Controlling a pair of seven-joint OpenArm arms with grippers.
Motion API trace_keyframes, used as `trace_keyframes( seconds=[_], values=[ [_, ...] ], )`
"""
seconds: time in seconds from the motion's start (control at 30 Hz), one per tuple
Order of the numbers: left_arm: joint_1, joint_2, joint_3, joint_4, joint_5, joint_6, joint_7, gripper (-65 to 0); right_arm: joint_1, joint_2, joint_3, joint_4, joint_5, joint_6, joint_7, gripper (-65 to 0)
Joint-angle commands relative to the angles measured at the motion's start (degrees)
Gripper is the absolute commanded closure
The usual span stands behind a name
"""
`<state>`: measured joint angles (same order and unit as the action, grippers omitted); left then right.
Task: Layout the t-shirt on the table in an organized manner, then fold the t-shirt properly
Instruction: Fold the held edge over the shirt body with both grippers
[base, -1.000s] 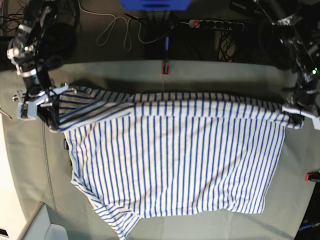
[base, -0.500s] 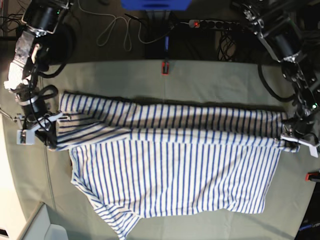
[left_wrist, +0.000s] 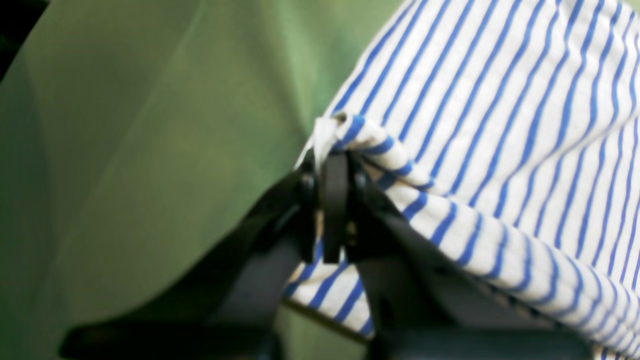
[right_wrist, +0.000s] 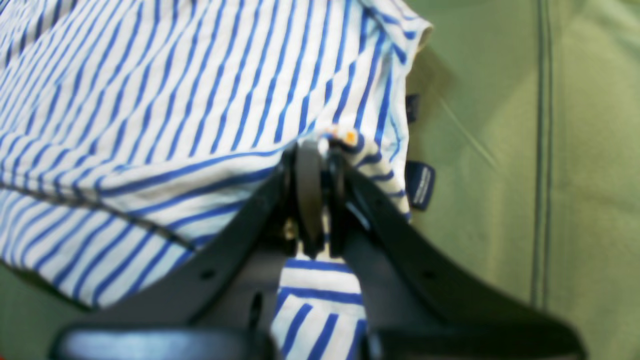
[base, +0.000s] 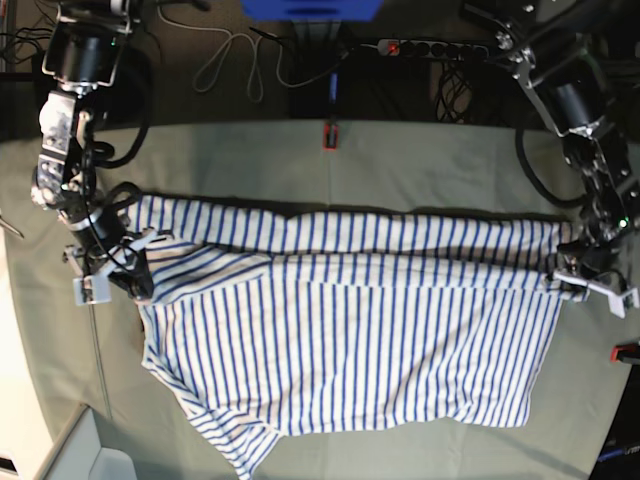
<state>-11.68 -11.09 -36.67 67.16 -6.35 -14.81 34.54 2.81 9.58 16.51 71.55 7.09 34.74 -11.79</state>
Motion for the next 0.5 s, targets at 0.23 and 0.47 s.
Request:
trace_keyframes(
  seconds=[0.23, 0.47],
  values=[
    [-1.5, -1.8, 2.0, 1.8, -0.6, -0.1, -1.6, -44.6, 1.6, 2.7, 3.3, -1.0, 1.0, 0.4, 1.7, -29.1],
    [1.7, -1.3, -5.5, 1.5, -0.6, -0.1, -1.7, -52.8, -1.5, 1.8, 12.0, 0.9, 1.0, 0.2, 1.9, -36.7]
  ],
)
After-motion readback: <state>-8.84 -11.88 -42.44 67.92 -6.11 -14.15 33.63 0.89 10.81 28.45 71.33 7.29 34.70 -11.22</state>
